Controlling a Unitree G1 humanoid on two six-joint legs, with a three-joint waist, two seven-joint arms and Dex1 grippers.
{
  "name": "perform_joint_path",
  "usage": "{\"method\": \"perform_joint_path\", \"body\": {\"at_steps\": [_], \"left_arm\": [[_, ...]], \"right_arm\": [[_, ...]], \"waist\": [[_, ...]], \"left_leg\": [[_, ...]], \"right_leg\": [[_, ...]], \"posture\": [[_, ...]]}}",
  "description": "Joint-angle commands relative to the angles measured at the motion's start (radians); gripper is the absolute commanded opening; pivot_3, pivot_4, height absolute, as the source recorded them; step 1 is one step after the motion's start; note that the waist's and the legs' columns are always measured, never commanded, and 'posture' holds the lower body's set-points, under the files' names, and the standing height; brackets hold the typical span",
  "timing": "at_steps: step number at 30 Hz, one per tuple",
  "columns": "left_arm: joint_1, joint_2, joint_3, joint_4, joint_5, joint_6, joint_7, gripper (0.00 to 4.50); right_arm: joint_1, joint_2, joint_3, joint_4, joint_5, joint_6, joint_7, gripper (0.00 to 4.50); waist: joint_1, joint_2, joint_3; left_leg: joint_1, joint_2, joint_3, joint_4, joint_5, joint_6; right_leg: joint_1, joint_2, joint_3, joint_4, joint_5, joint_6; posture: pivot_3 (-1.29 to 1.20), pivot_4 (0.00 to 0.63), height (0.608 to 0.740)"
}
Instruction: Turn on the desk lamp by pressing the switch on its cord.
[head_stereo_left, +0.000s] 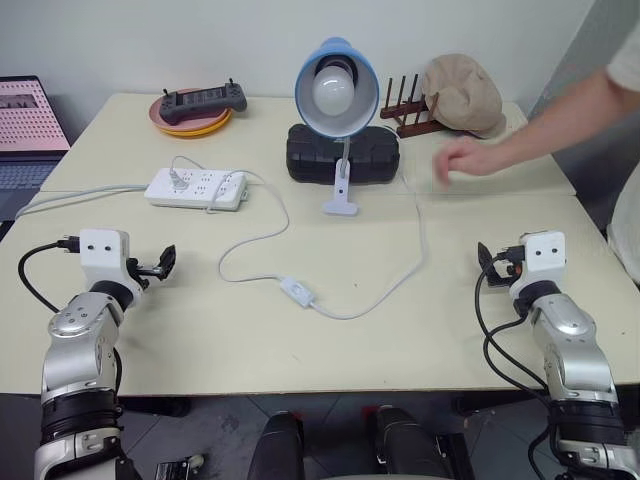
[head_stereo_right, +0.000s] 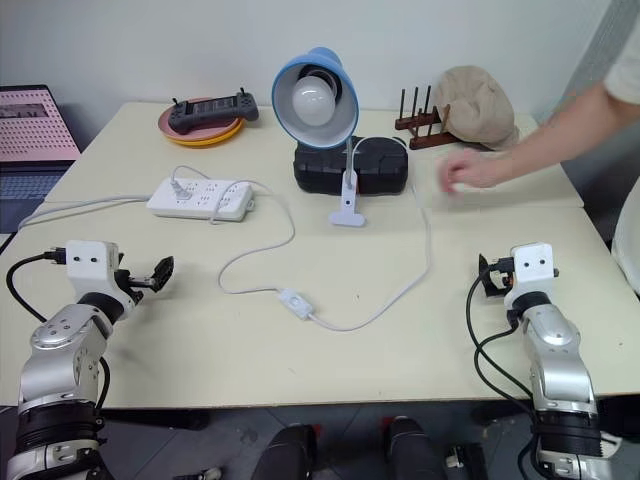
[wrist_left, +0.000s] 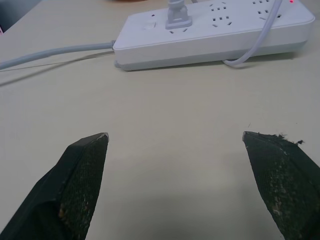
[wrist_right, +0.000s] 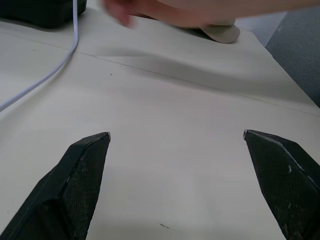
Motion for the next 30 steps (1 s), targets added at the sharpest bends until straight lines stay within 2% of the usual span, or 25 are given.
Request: {"method": "perform_joint_path", "body": {"at_steps": [1, 8, 12, 14, 18, 22, 25, 30], "left_arm": [[-0.003, 0.025, 0.007, -0.03, 0.0, 0.008, -0.002, 4.5], [-0.006, 0.03, 0.01, -0.066, -0.032, 0.038, -0.043, 4.5], [-0.007, 0.065, -0.004, -0.135, -0.1, 0.109, -0.156, 4.5], [0.013, 0.127, -0.064, -0.21, -0.134, 0.162, -0.298, 4.5], [0.065, 0.336, -0.197, -0.417, -0.235, 0.284, -0.636, 4.5], [0.116, 0.509, -0.248, -0.547, -0.308, 0.36, -0.843, 4.5], [0.087, 0.533, -0.268, -0.526, -0.276, 0.33, -0.855, 4.5], [0.079, 0.511, -0.243, -0.484, -0.249, 0.31, -0.819, 4.5]], "right_arm": [[-0.006, -0.001, -0.004, -0.025, -0.001, -0.017, 0.003, 4.49], [0.005, -0.025, 0.004, -0.067, 0.018, -0.001, 0.058, 4.49], [0.02, -0.053, 0.026, -0.148, 0.09, 0.064, 0.183, 4.49], [0.042, -0.104, 0.068, -0.244, 0.198, 0.164, 0.334, 4.49], [0.071, -0.309, 0.172, -0.425, 0.387, 0.358, 0.655, 4.49], [0.043, -0.429, 0.232, -0.477, 0.469, 0.449, 0.797, 4.49], [-0.006, -0.406, 0.271, -0.467, 0.46, 0.455, 0.788, 4.49], [-0.051, -0.29, 0.396, -0.444, 0.377, 0.401, 0.742, 4.49]], "waist": [[0.0, 0.0, 0.0], [0.0, 0.0, 0.0], [0.0, 0.0, 0.0], [-0.001, 0.0, 0.0], [-0.002, 0.001, 0.001], [-0.002, 0.001, 0.001], [-0.002, 0.001, 0.001], [-0.003, 0.0, 0.0]], "left_leg": [[0.0, 0.0, 0.0, 0.0, 0.0, 0.0], [0.0, 0.0, 0.0, 0.0, 0.0, 0.0], [0.0, 0.0, 0.0, 0.0, 0.0, 0.0], [0.0, 0.0, 0.0, 0.0, 0.0, 0.0], [0.0, 0.0, 0.0, -0.001, 0.0, 0.0], [-0.001, 0.001, 0.0, -0.001, 0.0, 0.0], [0.001, 0.001, 0.001, -0.001, 0.0, 0.0], [0.0, 0.001, 0.0, 0.0, 0.0, 0.0]], "right_leg": [[0.0, 0.0, 0.0, 0.0, 0.0, 0.0], [0.0, 0.0, 0.0, 0.0, 0.0, 0.0], [0.0, 0.0, 0.0, 0.0, 0.0, 0.0], [0.0, 0.0, 0.0, 0.0, 0.0, 0.0], [0.001, 0.0, 0.0, -0.001, -0.001, -0.001], [-0.001, 0.0, 0.0, -0.001, -0.005, -0.007], [-0.001, 0.0, 0.0, -0.001, -0.006, -0.008], [-0.003, 0.001, 0.0, 0.0, -0.005, -0.008]], "posture": [[0.0, 0.15, 0.74], [0.0, 0.15, 0.74], [0.0, 0.15, 0.74], [0.0, 0.15, 0.74], [0.0, 0.15, 0.74], [0.0, 0.15, 0.74], [0.0, 0.15, 0.74], [0.0, 0.15, 0.74]]}}
